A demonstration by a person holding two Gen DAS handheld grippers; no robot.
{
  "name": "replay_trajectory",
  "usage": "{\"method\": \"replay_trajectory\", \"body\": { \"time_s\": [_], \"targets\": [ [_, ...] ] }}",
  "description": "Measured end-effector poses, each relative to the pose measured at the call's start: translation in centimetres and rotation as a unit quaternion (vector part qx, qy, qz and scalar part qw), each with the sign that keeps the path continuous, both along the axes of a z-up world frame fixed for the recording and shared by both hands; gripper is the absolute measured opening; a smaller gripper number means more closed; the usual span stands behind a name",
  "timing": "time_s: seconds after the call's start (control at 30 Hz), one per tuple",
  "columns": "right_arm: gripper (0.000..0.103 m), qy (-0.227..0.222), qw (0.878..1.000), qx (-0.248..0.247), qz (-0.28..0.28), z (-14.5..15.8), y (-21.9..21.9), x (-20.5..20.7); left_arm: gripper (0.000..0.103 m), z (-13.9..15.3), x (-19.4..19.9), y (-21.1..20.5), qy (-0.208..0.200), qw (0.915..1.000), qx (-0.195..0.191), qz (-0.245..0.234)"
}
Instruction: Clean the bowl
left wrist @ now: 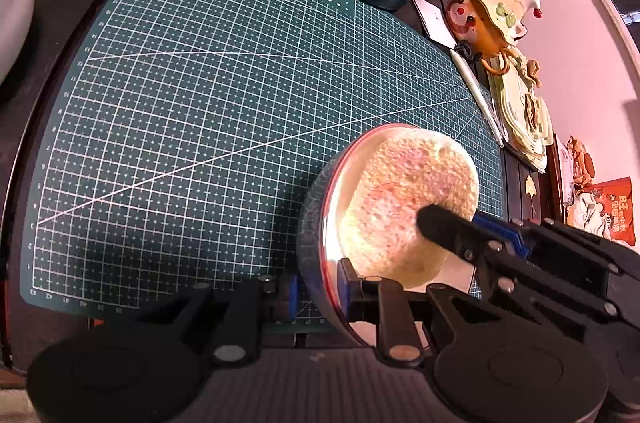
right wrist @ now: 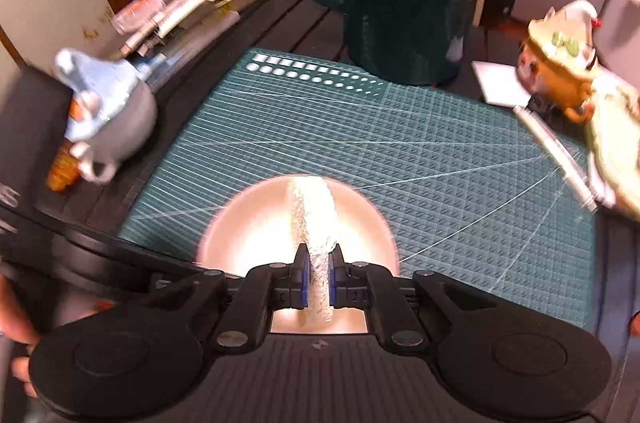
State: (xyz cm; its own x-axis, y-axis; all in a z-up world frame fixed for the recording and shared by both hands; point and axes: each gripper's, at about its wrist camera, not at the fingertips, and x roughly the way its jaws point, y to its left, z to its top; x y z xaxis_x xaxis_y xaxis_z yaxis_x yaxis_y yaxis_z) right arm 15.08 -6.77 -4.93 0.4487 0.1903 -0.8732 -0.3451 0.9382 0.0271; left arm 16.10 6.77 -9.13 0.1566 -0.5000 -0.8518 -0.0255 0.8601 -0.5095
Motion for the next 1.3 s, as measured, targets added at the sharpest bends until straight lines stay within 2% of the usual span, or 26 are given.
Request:
{"method": "replay_trajectory", "body": {
  "time_s": [0.13,0.23,0.33,0.53,0.63,0.9,1.0,1.03,1.2,1.3],
  "targets": [
    [0.007,-0.037,0.997,-0.071,0.002,0.7,0.8,-0.6,0.019,0.0,0.0,0.1,0.001,1.0000,-0.002,0.001],
    [0.007,-0.052,0.995,-0.083,-0.002,1.4,0.9,-1.1,0.019,-0.2,0.1,0.6,-0.001,1.0000,-0.001,-0.003],
    [0.007,-0.061,0.995,-0.074,-0.012,2.7,0.5,-1.7,0.019,-0.3,0.1,0.8,-0.001,1.0000,-0.002,-0.003],
    [0.007,-0.040,0.999,0.002,-0.033,4.9,-1.2,-1.8,0.019,-0.3,0.2,0.7,-0.001,1.0000,-0.001,-0.001],
    [0.007,-0.013,0.999,0.034,-0.031,3.8,-1.3,-1.5,0.019,-0.2,-0.1,0.5,-0.002,1.0000,-0.002,0.001],
    [0.007,0.019,0.999,0.042,-0.024,0.2,-0.1,-1.1,0.019,-0.1,-0.2,0.3,-0.003,1.0000,0.001,-0.001],
    [0.007,0.012,1.000,-0.003,-0.025,0.0,0.5,-0.8,0.019,0.0,-0.3,0.2,-0.003,1.0000,0.001,-0.001],
    [0.007,0.009,0.999,-0.033,-0.023,-0.1,0.7,-0.7,0.019,0.0,-0.2,0.2,-0.003,1.0000,0.001,-0.001],
    [0.007,-0.014,0.997,-0.074,-0.018,0.7,0.8,-1.2,0.019,-0.1,-0.2,0.1,-0.003,1.0000,0.001,-0.001],
    [0.007,-0.044,0.994,-0.099,-0.006,1.7,1.1,-2.0,0.019,-0.1,-0.2,0.2,-0.002,1.0000,0.001,-0.001]
  ]
}}
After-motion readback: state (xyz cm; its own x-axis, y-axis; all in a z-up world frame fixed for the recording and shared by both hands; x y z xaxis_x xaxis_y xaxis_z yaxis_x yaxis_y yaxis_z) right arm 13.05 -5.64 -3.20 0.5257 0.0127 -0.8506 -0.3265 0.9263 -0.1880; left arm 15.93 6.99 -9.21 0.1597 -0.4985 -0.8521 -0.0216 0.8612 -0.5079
